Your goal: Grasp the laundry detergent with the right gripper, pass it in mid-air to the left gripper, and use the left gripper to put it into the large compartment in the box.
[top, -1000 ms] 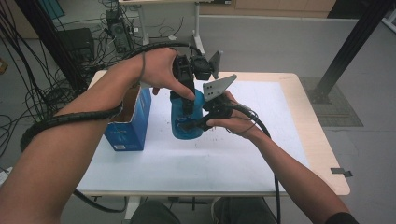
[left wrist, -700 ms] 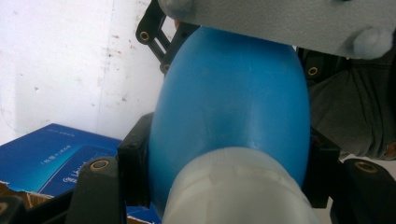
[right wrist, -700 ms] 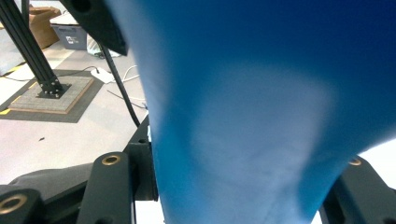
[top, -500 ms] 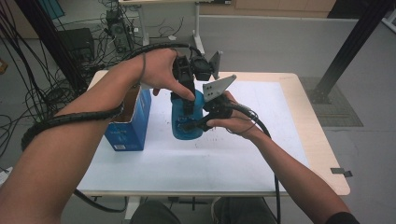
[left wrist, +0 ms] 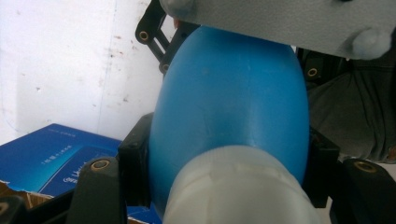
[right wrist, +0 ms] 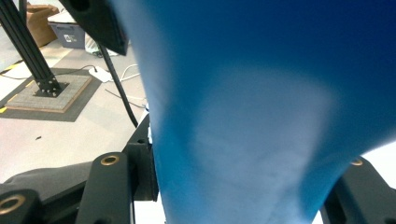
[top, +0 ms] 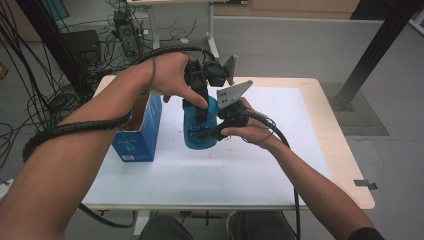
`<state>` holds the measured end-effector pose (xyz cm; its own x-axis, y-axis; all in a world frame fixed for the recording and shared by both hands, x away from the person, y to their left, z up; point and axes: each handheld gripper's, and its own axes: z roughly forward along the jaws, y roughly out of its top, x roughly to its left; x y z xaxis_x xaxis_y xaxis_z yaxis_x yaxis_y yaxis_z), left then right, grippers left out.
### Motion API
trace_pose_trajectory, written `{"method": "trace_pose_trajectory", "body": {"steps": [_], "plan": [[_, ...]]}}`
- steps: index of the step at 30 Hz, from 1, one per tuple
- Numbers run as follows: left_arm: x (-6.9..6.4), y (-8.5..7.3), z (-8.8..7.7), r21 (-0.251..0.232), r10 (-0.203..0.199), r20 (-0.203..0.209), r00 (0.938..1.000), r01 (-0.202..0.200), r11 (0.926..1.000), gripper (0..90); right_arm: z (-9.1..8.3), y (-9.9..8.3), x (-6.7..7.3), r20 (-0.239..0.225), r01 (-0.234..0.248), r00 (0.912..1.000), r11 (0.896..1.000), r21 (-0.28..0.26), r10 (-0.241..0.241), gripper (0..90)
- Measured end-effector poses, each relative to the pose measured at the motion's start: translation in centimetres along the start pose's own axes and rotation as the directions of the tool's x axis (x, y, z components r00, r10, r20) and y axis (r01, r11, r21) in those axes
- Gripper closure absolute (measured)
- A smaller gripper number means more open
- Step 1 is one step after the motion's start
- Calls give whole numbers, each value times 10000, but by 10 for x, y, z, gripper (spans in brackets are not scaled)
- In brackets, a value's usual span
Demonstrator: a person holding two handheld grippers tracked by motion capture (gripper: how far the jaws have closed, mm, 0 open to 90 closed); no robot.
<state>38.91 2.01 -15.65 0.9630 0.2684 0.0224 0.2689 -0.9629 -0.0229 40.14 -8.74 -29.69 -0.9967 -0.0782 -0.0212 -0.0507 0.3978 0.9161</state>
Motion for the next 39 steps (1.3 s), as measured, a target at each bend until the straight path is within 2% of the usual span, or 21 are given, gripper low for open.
{"method": "trace_pose_trajectory", "body": {"steps": [32,39], "plan": [[-1,2,-1,-99,-43,-110,9999,42,9999,372,-3,-1,0,157,6,9999,10000,-56,-5,411],[-2,1,-1,32,-44,-95,9999,45,10000,373,-2,-2,0,200,-54,9998,10000,-56,55,405]]}}
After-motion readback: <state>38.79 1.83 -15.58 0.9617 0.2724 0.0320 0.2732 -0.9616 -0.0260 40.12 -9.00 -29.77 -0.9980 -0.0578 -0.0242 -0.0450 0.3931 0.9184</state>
